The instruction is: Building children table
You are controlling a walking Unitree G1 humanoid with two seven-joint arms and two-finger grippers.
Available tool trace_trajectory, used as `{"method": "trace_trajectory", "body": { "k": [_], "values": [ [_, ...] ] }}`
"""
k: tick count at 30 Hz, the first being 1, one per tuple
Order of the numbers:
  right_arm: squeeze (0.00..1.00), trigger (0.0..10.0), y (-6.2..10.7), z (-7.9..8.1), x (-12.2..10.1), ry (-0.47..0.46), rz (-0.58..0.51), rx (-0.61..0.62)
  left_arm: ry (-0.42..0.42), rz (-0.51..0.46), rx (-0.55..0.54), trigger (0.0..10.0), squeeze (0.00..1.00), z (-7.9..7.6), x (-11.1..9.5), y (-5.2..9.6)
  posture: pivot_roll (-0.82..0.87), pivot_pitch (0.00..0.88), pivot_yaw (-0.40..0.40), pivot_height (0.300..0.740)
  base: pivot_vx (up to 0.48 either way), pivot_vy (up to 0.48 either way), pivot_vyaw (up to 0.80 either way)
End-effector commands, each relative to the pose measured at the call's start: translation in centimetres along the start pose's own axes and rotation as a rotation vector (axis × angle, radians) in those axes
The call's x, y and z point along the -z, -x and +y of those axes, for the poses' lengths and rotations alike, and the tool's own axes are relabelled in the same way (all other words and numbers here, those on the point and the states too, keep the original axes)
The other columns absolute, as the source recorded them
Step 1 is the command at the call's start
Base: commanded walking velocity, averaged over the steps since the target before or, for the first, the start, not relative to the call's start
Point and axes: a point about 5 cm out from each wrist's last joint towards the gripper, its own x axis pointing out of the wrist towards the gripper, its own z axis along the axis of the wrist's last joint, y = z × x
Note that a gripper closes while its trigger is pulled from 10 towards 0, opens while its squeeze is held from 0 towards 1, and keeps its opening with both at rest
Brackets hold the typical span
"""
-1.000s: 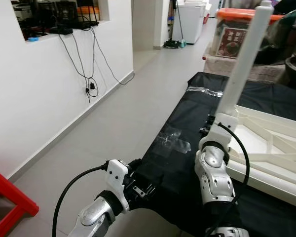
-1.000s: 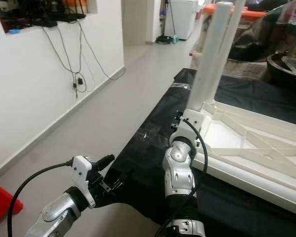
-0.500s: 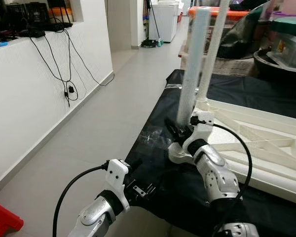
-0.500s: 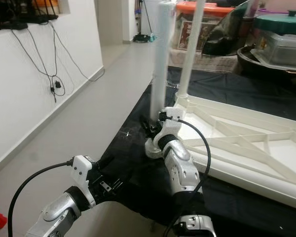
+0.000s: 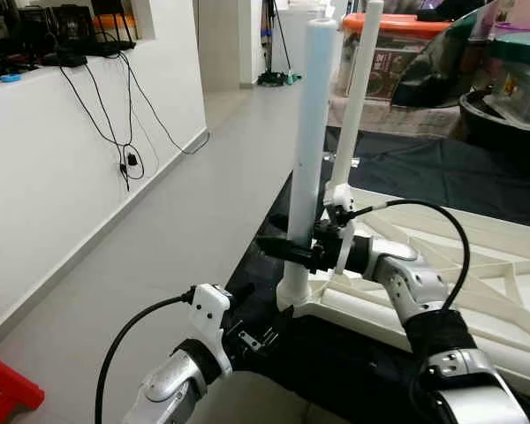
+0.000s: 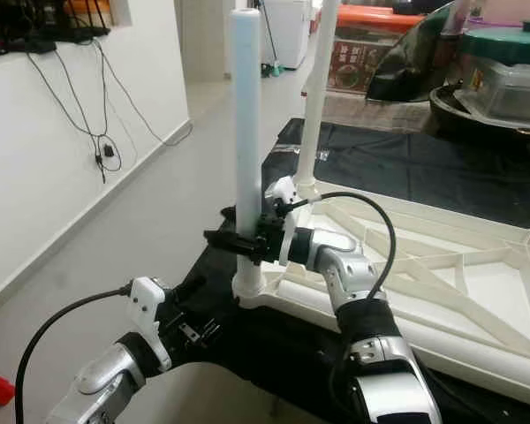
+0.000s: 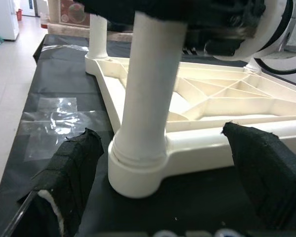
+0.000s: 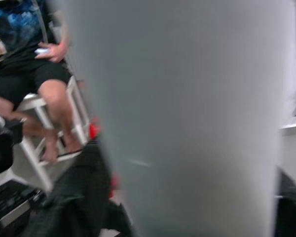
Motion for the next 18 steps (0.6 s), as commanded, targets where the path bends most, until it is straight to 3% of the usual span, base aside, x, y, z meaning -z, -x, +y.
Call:
{"method": "trace_trajectory", "body": {
  "k": [1,8,11,12,13,15,16,18],
  "values": [
    [0.00,0.0,-1.5,0.9,0.7,0.023,0.085,-0.133,0.001,0.011,-0.019,10.0,0.00,0.2,0.3,0.2,0.09,0.000,-0.025,0.740,0.000,0.000,0.00],
    [0.00,0.0,-1.7,0.6,1.0,0.056,0.063,-0.052,0.007,0.012,-0.017,10.0,0.00,0.1,0.4,0.3,0.08,0.000,-0.026,0.740,0.000,0.000,0.00],
    [0.00,0.0,-1.7,-0.1,0.9,0.065,-0.016,0.100,0.010,0.014,-0.014,10.0,0.00,0.1,0.4,0.3,0.08,0.000,-0.022,0.740,0.000,0.000,0.00],
    [0.00,0.0,-1.7,-0.1,0.9,0.065,-0.016,0.100,0.010,0.014,-0.014,10.0,0.00,0.1,0.4,0.3,0.08,0.000,-0.022,0.740,0.000,0.000,0.00],
    [0.00,0.0,-1.7,-0.8,0.8,0.059,-0.051,0.243,0.011,0.015,-0.011,10.0,0.00,0.0,0.4,0.3,0.08,0.000,-0.023,0.740,0.000,0.000,0.00],
    [0.00,0.0,-1.7,-0.8,0.8,0.059,-0.051,0.243,0.011,0.015,-0.011,10.0,0.00,0.0,0.4,0.3,0.08,0.000,-0.023,0.740,0.000,0.000,0.00],
    [0.00,0.0,-0.4,-2.9,0.9,0.041,-0.095,0.731,0.013,0.016,-0.006,10.0,0.00,0.0,0.5,0.3,0.06,0.000,-0.015,0.740,0.000,0.000,0.00],
    [0.00,0.0,-0.4,-2.9,0.9,0.041,-0.095,0.731,0.013,0.016,-0.006,10.0,0.00,0.0,0.5,0.3,0.06,0.000,-0.015,0.740,0.000,0.000,0.00]
  ]
}}
